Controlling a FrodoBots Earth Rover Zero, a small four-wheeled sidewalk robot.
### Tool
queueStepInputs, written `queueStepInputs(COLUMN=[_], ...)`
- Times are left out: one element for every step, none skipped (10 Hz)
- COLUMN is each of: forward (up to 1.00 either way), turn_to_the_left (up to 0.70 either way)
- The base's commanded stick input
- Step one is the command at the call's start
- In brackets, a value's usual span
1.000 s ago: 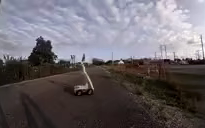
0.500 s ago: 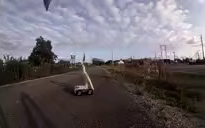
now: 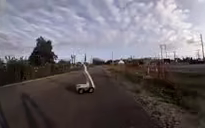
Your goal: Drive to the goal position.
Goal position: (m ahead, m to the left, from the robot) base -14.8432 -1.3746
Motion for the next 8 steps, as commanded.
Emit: queueStepInputs(forward=[-0.67,-0.67,-0.66,-0.44,-0.26,-0.25,0.0,0.0], turn_to_the_left=[0.0,0.0,0.0,0.0,0.0,0.0,0.0,0.0])
